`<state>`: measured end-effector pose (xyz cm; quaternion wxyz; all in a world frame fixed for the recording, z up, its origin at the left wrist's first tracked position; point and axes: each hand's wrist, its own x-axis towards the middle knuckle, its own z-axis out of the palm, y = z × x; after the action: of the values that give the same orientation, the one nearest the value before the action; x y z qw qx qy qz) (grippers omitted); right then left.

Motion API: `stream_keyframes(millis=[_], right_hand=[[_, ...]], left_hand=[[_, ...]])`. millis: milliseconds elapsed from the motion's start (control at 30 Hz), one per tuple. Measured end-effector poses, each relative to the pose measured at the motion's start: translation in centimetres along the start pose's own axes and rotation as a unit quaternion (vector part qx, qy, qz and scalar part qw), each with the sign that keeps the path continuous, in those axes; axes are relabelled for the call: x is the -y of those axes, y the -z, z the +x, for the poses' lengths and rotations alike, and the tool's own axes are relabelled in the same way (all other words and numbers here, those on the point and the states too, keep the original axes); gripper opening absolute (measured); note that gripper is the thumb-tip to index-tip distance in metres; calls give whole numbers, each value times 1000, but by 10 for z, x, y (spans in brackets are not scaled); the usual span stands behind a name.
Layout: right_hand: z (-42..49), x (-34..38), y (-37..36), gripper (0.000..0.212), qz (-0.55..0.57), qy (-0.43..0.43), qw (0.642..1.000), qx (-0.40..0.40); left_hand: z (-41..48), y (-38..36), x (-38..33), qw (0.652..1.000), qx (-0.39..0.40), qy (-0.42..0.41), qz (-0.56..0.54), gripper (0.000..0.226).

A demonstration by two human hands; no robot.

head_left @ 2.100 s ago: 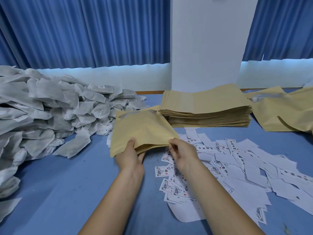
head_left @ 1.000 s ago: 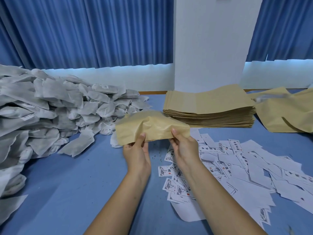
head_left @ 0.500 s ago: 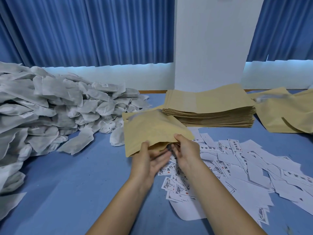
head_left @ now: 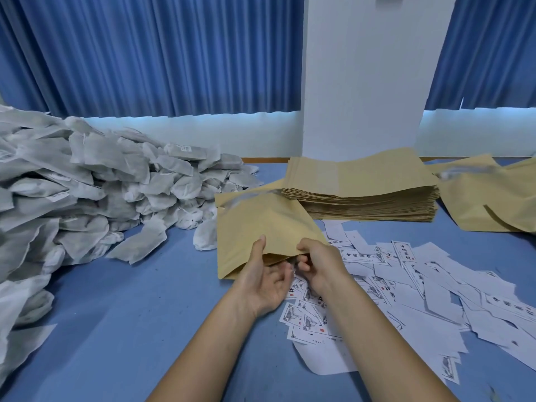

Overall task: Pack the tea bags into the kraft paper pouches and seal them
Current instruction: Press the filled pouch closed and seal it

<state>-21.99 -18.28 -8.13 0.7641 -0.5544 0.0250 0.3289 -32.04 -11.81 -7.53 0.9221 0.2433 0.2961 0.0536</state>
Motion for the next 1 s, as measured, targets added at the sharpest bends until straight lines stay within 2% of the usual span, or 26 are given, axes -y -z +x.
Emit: stream_keyframes(millis=[100,167,233,467,667,800,1000], right_hand=[[-2,-4,-4,16,21,4,1000,14],[-2,-4,-5,16,32,6,999,18],[-3,-4,-6,16,38,9,999,19],[-8,-8,-6,11,25,3,999,24],[-7,-8,-6,11,3,39,999,17],[-9,-13,-8,16,22,-6,998,58],[-2,-15,-9,13,8,29,998,56]], left_hand=[[9,0,4,990,-91,-99,-34,42],[11,2,-2,976,-125,-163,-72,28],[12,7,-10,969,-138,-197,-59,22],[12,12,-7,964,-148,-220,28,15],[9,9,-2,963,-128,-212,103,19],[10,7,-1,956,-137,-231,121,15],[14,8,4,946,-158,-237,155,21]])
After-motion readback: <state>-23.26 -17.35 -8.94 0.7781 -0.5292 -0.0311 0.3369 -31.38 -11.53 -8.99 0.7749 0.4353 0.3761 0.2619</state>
